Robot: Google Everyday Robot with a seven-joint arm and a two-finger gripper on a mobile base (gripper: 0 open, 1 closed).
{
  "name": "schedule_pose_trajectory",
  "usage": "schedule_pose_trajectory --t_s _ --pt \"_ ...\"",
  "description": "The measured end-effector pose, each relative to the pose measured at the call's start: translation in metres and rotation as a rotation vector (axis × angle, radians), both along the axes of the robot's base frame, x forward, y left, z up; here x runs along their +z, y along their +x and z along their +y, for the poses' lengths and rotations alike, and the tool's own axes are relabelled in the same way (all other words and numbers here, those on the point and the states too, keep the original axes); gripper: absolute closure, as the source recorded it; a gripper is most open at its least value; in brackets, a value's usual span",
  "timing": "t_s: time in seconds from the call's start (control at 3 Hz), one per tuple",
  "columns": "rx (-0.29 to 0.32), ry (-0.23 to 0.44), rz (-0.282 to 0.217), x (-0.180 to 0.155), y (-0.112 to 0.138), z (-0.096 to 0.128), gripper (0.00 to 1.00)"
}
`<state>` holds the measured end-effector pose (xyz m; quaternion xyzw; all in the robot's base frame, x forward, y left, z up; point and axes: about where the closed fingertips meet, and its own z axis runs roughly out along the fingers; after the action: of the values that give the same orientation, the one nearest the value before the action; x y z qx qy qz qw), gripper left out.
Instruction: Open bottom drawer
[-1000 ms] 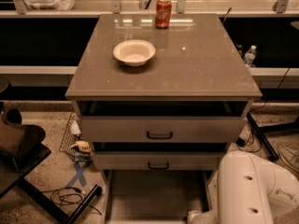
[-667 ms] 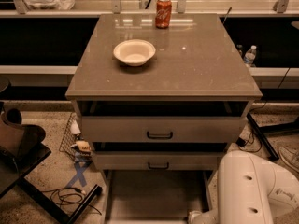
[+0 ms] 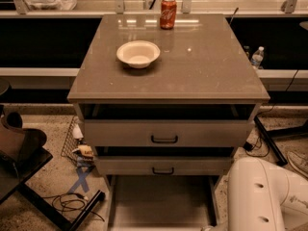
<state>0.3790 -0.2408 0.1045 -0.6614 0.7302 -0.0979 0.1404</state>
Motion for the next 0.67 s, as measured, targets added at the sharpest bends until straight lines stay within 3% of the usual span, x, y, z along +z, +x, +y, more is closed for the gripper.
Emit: schedule_pose_trajectory --t_s 0.67 --pt "0.001 0.001 0.002 -0.0011 -0.0005 0.0014 0.51"
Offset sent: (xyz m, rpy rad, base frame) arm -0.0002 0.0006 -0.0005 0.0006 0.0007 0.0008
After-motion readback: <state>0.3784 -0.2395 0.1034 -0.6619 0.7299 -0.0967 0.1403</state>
